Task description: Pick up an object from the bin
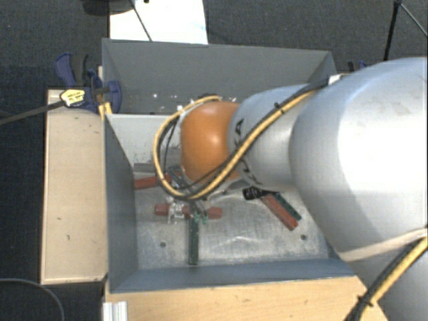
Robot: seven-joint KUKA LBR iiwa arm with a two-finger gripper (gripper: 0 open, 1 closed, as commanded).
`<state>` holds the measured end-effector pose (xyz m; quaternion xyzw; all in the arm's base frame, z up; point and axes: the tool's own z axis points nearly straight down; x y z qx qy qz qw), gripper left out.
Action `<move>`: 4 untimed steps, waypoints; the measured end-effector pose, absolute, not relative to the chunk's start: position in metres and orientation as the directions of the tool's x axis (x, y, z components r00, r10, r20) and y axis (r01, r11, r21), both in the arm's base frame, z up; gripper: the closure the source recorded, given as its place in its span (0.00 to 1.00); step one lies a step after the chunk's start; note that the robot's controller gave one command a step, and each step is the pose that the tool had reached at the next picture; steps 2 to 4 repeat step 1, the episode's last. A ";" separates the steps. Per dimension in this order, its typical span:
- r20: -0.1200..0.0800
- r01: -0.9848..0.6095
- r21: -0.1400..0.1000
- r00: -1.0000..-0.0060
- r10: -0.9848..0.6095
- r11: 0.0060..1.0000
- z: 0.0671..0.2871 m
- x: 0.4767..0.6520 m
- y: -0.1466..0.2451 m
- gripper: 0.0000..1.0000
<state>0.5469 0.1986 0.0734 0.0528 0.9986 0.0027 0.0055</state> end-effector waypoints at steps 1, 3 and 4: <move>-0.001 -0.147 0.000 -0.989 -0.147 0.989 0.258 0.579 0.156 1.00; -0.001 -0.147 0.000 -0.989 -0.147 0.989 0.258 0.579 0.156 1.00; -0.001 -0.147 0.000 -0.989 -0.147 0.989 0.258 0.579 0.156 1.00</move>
Offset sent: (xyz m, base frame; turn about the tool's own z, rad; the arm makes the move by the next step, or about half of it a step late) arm 0.0000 0.0000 0.0000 0.0000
